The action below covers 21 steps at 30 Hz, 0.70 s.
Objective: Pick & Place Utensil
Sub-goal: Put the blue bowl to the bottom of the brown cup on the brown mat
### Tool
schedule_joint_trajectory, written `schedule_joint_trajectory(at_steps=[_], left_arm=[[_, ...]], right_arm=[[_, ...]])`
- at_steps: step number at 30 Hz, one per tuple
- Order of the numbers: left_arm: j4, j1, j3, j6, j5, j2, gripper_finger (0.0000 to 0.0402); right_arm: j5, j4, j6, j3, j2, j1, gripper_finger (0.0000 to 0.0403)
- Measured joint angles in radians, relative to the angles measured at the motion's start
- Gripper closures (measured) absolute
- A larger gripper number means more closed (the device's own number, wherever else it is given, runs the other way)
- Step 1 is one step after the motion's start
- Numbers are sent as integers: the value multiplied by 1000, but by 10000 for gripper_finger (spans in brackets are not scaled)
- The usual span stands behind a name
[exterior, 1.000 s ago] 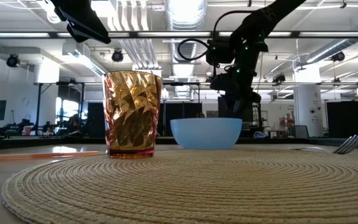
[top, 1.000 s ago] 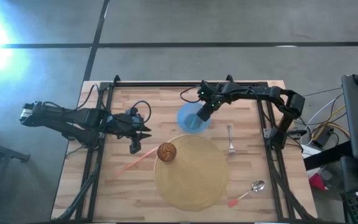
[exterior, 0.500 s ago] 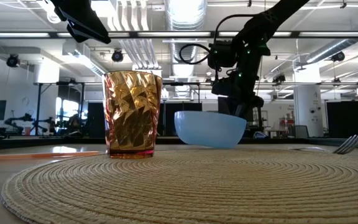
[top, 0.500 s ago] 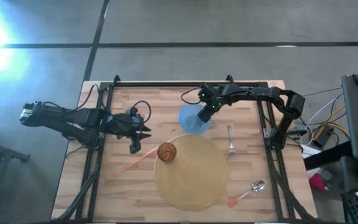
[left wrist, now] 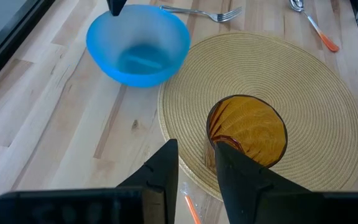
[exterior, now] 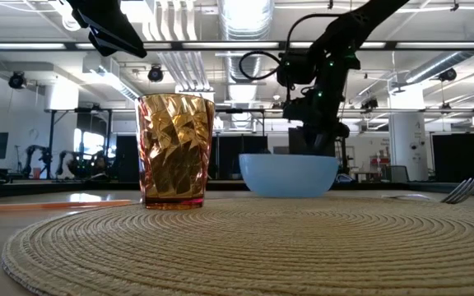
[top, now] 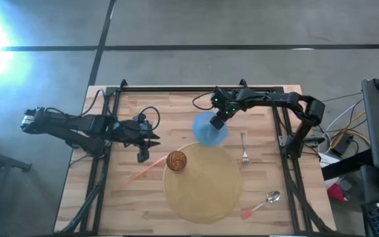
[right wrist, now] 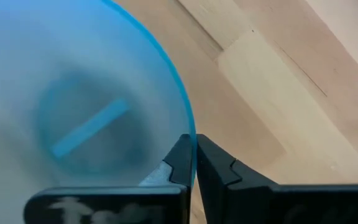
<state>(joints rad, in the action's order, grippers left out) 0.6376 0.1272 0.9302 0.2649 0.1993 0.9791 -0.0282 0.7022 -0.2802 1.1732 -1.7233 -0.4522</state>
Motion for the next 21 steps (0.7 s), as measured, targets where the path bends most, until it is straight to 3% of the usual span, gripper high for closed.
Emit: schedule_joint_trajectory(at_steps=[11, 21], left_arm=[[0, 0, 0, 0, 0, 0, 305], [0, 0, 0, 5, 0, 0, 305]], right_arm=[[3, 187, -9, 14, 151, 48, 394], [4, 235, -137, 13, 294, 252, 394]])
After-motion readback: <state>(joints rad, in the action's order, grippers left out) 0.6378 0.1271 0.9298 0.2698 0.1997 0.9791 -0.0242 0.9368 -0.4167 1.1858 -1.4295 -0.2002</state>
